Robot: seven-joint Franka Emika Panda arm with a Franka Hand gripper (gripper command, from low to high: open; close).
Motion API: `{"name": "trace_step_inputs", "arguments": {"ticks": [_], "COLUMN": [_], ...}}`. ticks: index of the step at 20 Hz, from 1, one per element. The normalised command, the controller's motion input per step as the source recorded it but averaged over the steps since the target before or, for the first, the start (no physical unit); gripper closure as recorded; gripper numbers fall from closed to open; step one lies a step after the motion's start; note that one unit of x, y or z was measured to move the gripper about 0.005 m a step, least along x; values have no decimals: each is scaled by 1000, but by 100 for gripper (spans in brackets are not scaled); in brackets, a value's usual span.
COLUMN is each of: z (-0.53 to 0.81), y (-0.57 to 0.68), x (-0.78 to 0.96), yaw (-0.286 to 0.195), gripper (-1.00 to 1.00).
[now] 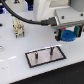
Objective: Insert the blue gear onto the right peg, followed by the red gear
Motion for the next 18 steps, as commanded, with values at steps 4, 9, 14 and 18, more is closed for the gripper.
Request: {"name": "trace_step_inputs", "arguments": {"ticks": [4,9,14,18], "z": [4,-40,-77,-79], "y": [-271,-239,-207,-217], "x": [468,432,186,142], "yaw": [0,0,0,0], "gripper": [100,100,100,100]}}
